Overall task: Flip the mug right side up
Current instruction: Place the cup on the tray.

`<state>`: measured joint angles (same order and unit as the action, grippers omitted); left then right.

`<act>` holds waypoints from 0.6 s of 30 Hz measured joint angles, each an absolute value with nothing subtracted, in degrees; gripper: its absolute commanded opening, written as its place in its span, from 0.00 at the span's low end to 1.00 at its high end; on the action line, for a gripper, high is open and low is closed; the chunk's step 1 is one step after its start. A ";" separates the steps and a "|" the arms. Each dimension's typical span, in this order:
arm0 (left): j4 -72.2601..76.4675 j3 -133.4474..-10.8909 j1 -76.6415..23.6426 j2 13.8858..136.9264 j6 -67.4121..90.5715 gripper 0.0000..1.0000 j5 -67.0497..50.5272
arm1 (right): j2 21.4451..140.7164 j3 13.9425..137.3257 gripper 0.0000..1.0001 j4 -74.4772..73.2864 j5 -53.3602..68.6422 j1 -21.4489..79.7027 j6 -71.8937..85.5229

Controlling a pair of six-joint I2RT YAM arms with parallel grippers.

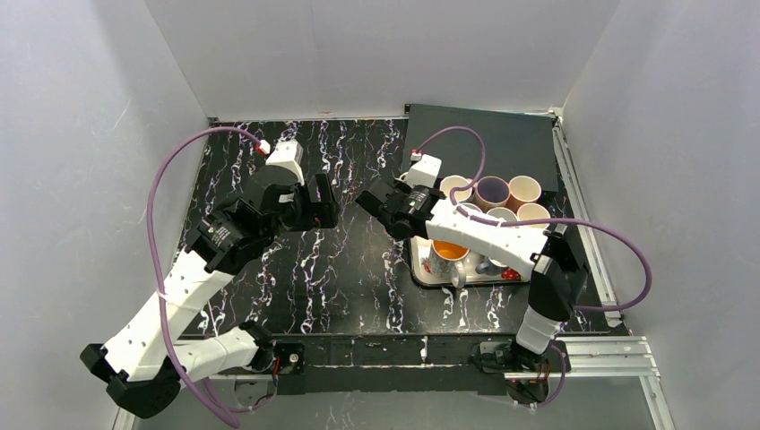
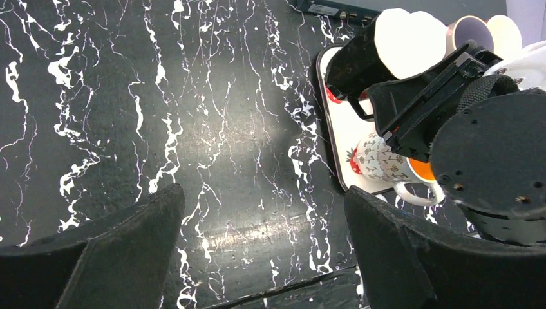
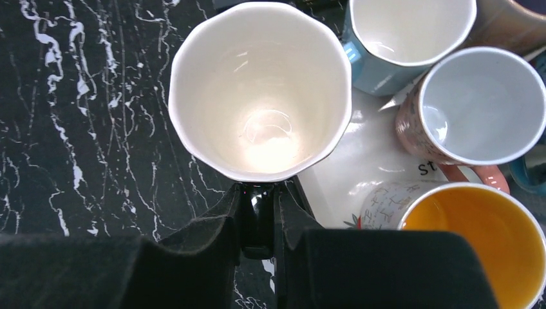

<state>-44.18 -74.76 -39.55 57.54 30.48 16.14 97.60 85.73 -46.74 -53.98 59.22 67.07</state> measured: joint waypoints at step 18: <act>-43.97 -74.39 -39.53 60.18 31.00 0.94 15.20 | 98.21 78.81 0.01 -53.19 -51.48 59.11 78.67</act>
